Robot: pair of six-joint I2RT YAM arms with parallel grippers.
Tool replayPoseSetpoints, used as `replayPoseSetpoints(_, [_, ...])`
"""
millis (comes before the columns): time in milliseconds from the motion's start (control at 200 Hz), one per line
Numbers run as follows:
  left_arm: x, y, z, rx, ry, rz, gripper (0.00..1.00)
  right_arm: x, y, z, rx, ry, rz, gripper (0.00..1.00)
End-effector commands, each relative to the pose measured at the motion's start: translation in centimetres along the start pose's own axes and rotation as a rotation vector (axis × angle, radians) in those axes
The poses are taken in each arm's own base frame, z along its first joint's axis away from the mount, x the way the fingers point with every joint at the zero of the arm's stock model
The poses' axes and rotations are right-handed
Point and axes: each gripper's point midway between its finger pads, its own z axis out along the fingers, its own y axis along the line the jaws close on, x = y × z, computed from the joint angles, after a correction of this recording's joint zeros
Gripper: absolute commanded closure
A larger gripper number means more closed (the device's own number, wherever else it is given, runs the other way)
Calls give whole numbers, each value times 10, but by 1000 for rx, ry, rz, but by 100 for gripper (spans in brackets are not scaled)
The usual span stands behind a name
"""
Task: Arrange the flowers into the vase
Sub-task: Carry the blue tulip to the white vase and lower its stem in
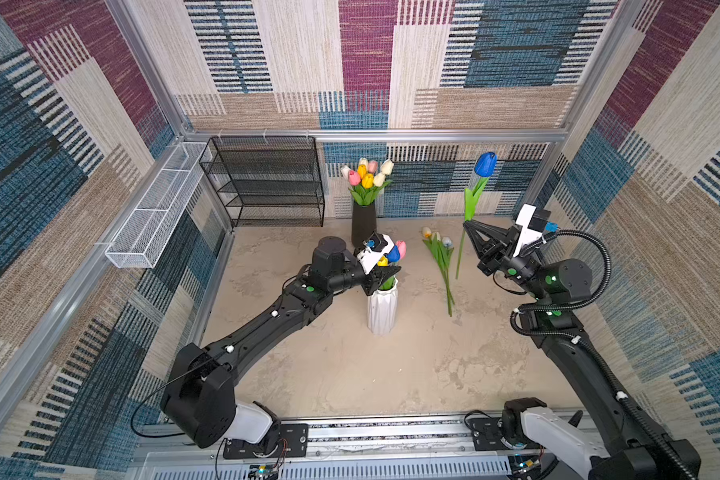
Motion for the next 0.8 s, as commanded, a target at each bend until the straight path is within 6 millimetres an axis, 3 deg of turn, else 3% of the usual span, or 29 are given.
replayPoseSetpoints(0, [-18,2,-5,-17,-46,11,68,-4,4,0,-12,-11,-9,100])
replayPoseSetpoints(386, [-42,7,-23,-83,-74,29,71,-10,25,10,-133,-80,20,100])
replayPoseSetpoints(796, [-45,13,-35,-139,-69,41,71,13,64,53,-297,-168,81,100])
